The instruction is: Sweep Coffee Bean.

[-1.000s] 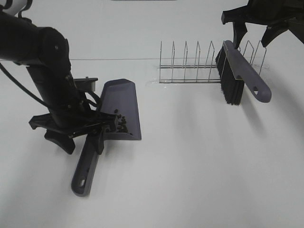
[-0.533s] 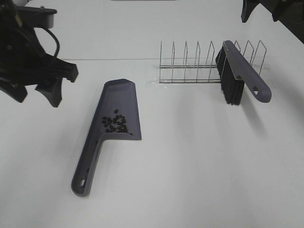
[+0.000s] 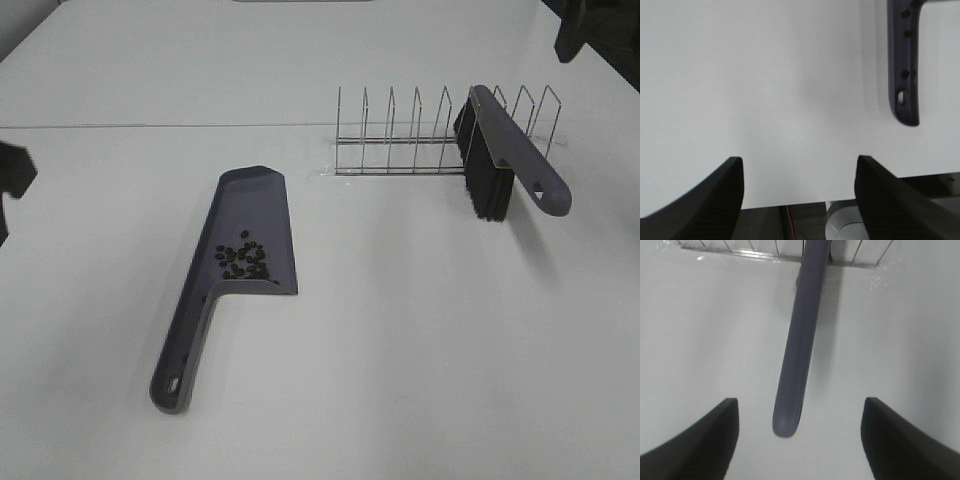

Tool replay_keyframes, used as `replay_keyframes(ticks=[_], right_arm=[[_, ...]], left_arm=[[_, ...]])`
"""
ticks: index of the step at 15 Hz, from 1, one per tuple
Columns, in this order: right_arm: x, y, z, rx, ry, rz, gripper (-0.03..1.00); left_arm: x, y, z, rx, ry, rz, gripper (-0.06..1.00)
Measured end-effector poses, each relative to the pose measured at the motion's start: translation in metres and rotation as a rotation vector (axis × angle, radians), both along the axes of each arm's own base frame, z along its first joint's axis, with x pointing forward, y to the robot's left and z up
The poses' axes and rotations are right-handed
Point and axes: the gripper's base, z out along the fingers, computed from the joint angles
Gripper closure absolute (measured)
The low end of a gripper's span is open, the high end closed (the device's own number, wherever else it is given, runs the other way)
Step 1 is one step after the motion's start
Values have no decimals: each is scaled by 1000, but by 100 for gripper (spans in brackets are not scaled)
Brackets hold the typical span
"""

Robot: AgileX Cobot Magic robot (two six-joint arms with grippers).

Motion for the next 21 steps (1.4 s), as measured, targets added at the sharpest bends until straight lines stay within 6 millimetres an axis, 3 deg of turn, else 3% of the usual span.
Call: replay_keyframes(ticks=[2,3,5,11,12,16,21], right_arm=[[-27,-4,-9,-1,51,1,29],[-51,-7,-29,-11,133,6,29],[-72,-10,-42,-16,184,7,29],[-162,-24,-74,-41,280,47,29],[-193,-28,-81,-38,251,51,29],[-242,-36,-81,-22,56,74,29],[-310,-46,-75,10,-357,94,29]], left_arm=[[-24,11,-11,13,28,0,33],[-49,23,-19,20,42,1,33],[-63,30,-22,19,41,1,33],[-110,48,-39,-55,-100,-97,33],[-124,53,-48,-70,-147,-165,33],[-139,53,-43,-136,-211,-248,33],[-148,49,-44,-179,-205,-372,33]])
